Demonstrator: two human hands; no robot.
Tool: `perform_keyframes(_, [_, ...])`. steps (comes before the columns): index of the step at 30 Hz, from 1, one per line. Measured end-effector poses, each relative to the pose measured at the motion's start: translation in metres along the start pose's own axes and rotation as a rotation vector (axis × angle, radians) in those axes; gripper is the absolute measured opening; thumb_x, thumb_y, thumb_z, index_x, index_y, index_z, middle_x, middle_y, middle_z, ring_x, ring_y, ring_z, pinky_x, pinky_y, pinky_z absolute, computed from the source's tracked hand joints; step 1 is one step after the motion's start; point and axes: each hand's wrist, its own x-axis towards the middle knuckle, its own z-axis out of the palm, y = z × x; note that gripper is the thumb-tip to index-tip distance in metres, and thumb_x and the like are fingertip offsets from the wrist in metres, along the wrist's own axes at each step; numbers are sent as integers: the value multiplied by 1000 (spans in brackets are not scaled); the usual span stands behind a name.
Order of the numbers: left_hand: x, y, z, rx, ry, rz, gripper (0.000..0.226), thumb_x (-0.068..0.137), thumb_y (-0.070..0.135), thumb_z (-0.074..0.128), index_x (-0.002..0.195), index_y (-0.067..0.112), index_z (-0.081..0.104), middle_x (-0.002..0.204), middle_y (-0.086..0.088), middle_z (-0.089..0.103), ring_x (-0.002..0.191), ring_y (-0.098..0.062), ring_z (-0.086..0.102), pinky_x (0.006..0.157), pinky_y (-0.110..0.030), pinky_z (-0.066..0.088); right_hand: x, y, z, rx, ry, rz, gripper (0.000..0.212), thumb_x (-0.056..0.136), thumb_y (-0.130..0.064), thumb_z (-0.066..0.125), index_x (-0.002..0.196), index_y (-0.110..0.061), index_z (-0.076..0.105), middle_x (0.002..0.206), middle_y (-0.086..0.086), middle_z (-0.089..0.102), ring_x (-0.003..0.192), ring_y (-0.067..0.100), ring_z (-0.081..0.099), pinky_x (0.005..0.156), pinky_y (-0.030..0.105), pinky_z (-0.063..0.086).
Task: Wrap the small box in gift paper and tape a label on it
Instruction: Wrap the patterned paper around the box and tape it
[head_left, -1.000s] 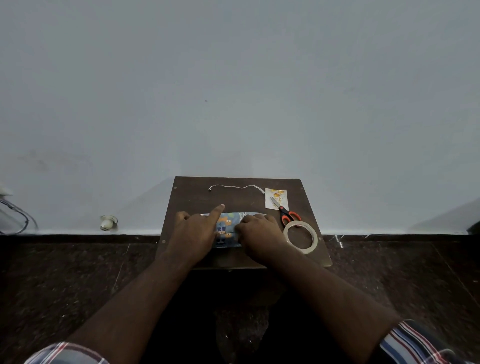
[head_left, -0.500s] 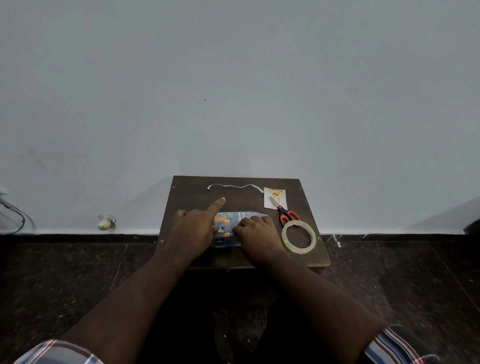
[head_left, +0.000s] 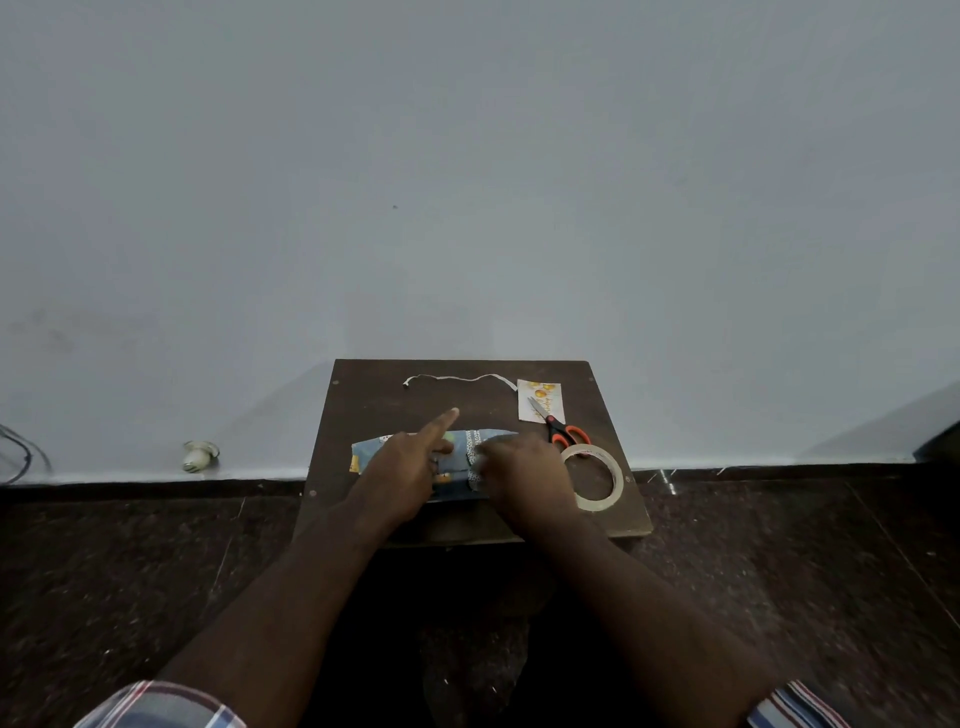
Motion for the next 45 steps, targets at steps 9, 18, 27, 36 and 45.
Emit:
perform_keyframes(9, [11, 4, 3, -25, -64, -72, 84, 86, -8, 52, 156, 32, 30, 123, 3, 67, 87, -10, 62, 72, -13, 45, 20, 35, -9, 1168, -134, 770, 41, 77, -58, 74, 81, -18, 63, 80, 11, 63, 71, 26, 61, 63, 40, 48])
perform_keyframes(18, [13, 6, 4, -144, -61, -116, 83, 86, -12, 45, 156, 31, 31, 124, 5, 66, 101, -29, 67, 63, -12, 45, 35, 48, -7, 1352, -179, 919, 29, 80, -6, 78, 105, -10, 63, 95, 16, 72, 71, 29, 71, 72, 45, 61])
perform_keyframes(27, [11, 5, 5, -198, -97, -161, 85, 86, -14, 45, 156, 31, 29, 130, 6, 64, 116, -17, 61, 63, -11, 46, 33, 44, 4, 1280, -3, 952, 42, 71, 6, 82, 105, -10, 65, 106, 17, 68, 88, 36, 73, 75, 55, 62])
perform_keyframes(36, [16, -1, 8, -263, -65, -133, 92, 83, -17, 47, 151, 43, 34, 123, 5, 65, 81, -12, 59, 58, -18, 48, 40, 11, -22, 1275, 137, 687, 26, 87, -2, 68, 111, -9, 61, 83, 11, 67, 63, 16, 64, 55, 29, 54])
perform_keyframes(45, [19, -6, 12, -269, -61, -110, 92, 83, -17, 46, 152, 44, 35, 126, 9, 65, 53, -2, 42, 54, -22, 47, 55, -4, -14, 1594, -191, 792, 41, 95, 5, 59, 132, -8, 47, 103, 18, 66, 68, 21, 69, 53, 25, 53])
